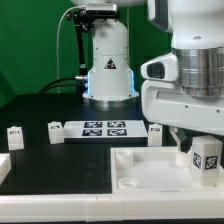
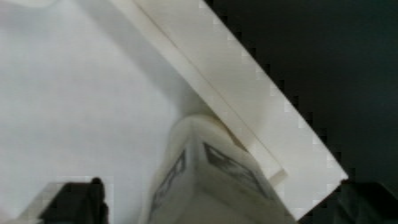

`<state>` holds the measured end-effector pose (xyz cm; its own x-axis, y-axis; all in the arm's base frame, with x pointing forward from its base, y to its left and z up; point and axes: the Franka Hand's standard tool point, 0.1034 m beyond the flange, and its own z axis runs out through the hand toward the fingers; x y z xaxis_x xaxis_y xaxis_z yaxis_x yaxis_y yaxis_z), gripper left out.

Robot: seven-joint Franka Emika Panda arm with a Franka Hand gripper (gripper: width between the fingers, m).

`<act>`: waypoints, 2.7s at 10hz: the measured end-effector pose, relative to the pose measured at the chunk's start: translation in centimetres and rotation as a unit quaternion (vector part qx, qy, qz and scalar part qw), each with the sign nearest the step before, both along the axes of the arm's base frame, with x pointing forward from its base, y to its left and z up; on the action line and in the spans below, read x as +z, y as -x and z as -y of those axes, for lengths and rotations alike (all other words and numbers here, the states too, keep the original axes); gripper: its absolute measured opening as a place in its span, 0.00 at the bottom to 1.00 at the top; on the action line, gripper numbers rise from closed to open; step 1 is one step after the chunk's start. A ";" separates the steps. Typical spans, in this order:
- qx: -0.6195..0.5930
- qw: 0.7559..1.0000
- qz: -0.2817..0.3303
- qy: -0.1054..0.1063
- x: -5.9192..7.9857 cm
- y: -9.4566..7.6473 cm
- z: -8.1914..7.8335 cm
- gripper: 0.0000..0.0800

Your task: Assemble one leg

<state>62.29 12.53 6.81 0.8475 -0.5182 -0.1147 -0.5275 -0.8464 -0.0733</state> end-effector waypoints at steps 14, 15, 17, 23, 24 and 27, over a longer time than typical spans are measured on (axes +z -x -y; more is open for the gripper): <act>0.381 0.924 0.044 -0.005 0.1 -0.2 0.3 0.37; 0.374 0.926 0.043 -0.005 0.1 -0.2 0.3 0.37; 0.285 0.958 0.044 0.001 0.3 -0.5 0.3 0.37; -0.080 0.997 0.009 0.014 -0.1 -0.6 0.4 0.37; -0.138 0.990 0.002 0.013 -0.1 -0.6 0.4 0.37; -0.308 0.951 -0.021 0.016 -0.1 -0.5 -0.2 0.37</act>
Offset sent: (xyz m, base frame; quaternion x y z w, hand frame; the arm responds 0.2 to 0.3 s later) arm 0.0033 0.0047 0.0048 -0.0247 0.0212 -0.3390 0.9402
